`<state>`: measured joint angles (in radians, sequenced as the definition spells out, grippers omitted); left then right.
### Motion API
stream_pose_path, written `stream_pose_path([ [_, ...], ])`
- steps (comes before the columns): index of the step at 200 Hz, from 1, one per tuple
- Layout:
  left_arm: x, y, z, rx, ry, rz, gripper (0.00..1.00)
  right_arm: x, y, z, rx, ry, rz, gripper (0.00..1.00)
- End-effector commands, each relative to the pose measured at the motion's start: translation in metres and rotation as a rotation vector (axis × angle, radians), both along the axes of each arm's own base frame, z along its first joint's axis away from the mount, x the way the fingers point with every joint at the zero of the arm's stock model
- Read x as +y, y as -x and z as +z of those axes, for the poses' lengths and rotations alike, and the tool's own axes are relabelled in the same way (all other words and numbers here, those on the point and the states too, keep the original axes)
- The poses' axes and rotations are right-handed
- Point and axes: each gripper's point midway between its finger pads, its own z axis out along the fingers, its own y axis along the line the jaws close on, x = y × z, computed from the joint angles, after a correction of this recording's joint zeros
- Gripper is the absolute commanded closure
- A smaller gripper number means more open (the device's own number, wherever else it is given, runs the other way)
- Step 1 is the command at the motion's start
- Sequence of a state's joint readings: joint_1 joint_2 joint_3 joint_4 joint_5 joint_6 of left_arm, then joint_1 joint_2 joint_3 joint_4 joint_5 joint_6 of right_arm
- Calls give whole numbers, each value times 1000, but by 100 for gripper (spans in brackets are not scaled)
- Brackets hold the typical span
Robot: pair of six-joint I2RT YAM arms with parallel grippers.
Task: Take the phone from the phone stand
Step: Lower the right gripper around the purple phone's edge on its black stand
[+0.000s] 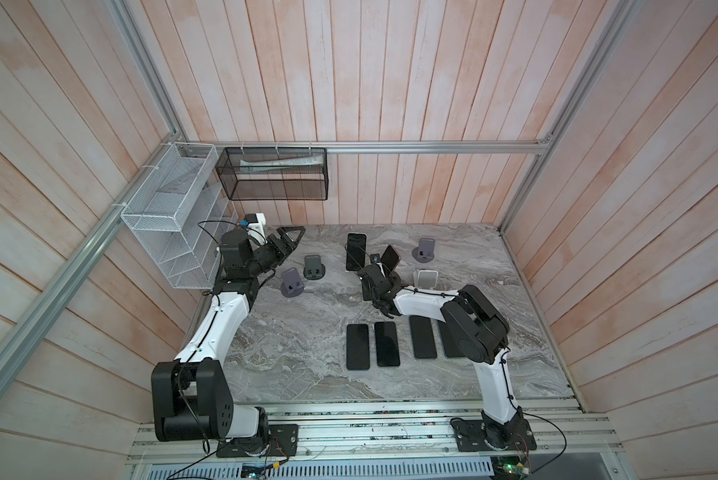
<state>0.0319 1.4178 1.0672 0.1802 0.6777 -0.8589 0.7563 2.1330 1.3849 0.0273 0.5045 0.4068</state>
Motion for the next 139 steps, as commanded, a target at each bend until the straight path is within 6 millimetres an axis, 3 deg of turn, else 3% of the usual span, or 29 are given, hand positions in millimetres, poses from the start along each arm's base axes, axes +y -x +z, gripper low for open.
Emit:
stream_pose_path([
  [1, 0, 0, -4, -1, 8, -11, 11, -7, -1, -9, 15, 31, -19, 100],
  [139, -1, 0, -5, -3, 15, -19, 12, -28, 2, -7, 20, 28, -45, 100],
])
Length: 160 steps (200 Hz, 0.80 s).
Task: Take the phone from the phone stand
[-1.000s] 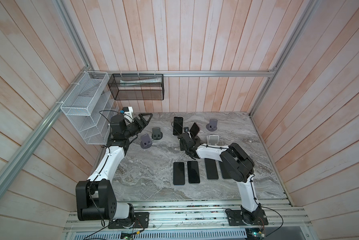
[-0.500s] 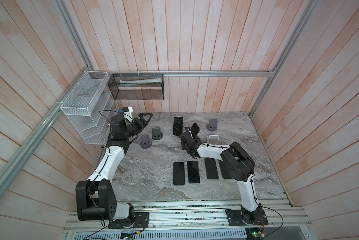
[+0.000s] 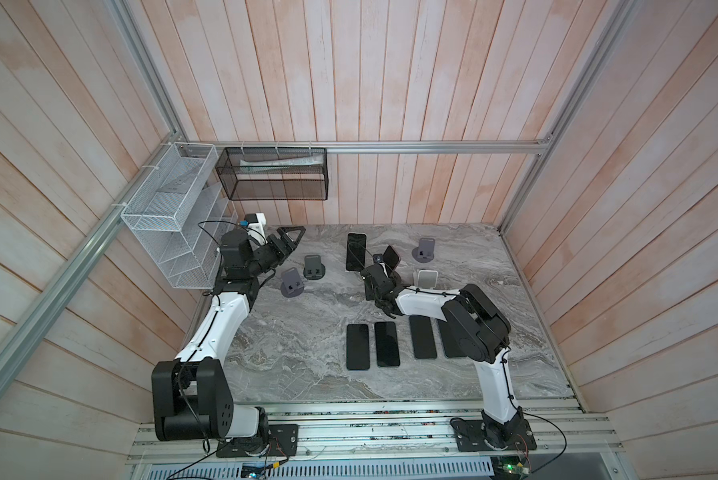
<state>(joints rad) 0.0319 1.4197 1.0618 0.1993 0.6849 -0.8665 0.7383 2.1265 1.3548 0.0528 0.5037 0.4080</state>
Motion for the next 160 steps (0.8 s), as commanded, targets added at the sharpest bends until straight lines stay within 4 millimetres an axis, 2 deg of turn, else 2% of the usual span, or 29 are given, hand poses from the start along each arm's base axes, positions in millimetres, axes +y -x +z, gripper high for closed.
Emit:
stream_pose_path([
  [1, 0, 0, -6, 5, 8, -13, 12, -17, 5, -3, 22, 32, -27, 100],
  [160, -1, -1, -9, 11, 10, -18, 13, -43, 7, 4, 19, 47, -49, 100],
])
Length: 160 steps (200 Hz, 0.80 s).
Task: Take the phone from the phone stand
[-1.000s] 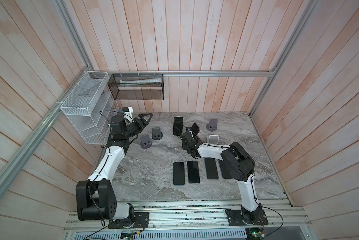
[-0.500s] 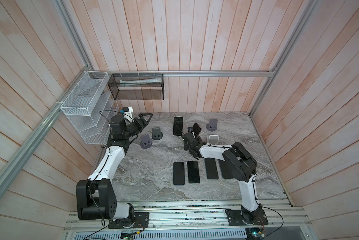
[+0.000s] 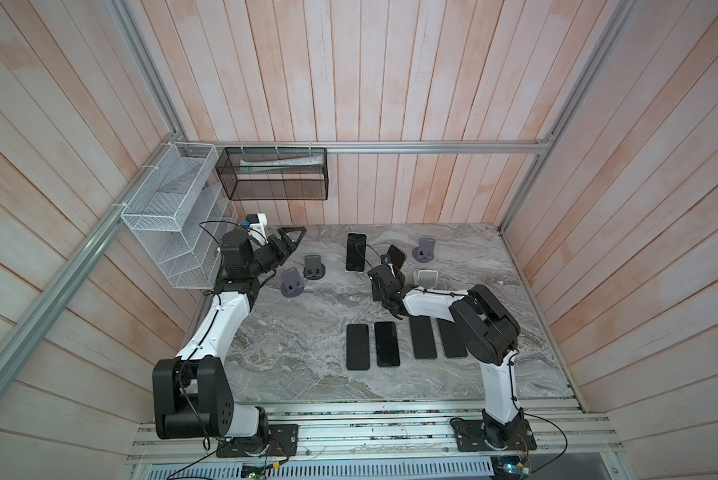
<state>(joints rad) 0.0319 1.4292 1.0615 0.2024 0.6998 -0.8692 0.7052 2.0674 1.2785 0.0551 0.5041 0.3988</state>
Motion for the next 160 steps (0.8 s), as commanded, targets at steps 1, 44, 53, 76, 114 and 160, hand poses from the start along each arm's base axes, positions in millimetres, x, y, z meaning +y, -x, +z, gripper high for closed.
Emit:
stream_pose_path([
  [1, 1, -1, -5, 2, 5, -3, 13, -16, 3, 2, 10, 31, -21, 100],
  [44, 1, -2, -6, 3, 4, -3, 13, -26, 4, 2, 10, 34, -33, 100],
  [53, 1, -1, -6, 4, 4, -4, 13, -28, 4, 2, 10, 37, -34, 100],
  [76, 1, -2, -7, 6, 4, -2, 13, -30, 3, 3, 9, 35, -39, 100],
  [114, 1, -2, -9, 9, 4, -4, 13, -35, 1, 4, 4, 37, -48, 100],
  [160, 1, -3, -9, 9, 4, -3, 13, -40, -2, 9, -4, 37, -54, 100],
])
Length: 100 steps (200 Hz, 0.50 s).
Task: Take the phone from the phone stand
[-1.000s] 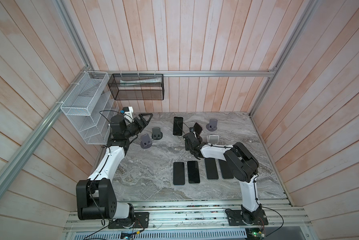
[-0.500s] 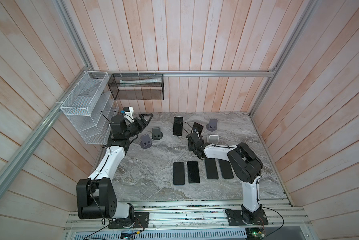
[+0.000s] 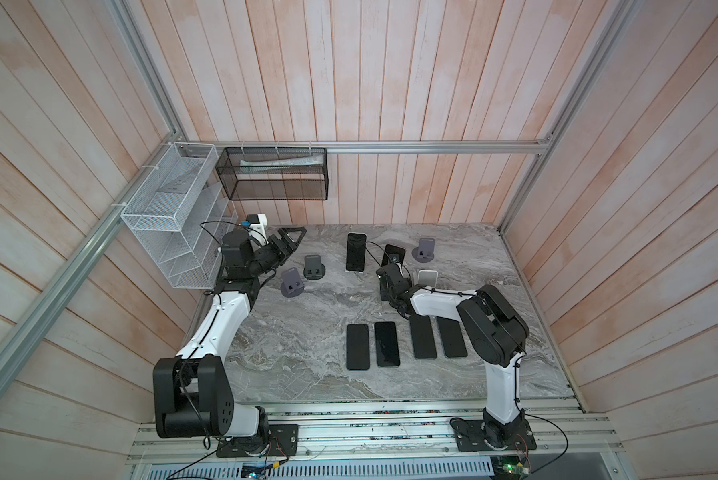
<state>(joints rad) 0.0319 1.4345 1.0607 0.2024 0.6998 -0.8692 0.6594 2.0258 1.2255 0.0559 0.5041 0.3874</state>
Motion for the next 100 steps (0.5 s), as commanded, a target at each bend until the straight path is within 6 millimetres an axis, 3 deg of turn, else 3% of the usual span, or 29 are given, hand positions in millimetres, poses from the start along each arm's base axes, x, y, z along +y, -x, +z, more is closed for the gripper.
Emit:
stream_pose_path([
  [1, 1, -2, -6, 2, 4, -4, 13, -11, 0, 7, -12, 23, -15, 100],
  [61, -1, -1, -7, 4, 2, -8, 13, -17, -4, 10, -13, 27, -22, 100],
  [100, -2, 0, -6, -1, 0, -10, 13, -14, 0, 24, -17, 2, 0, 100],
])
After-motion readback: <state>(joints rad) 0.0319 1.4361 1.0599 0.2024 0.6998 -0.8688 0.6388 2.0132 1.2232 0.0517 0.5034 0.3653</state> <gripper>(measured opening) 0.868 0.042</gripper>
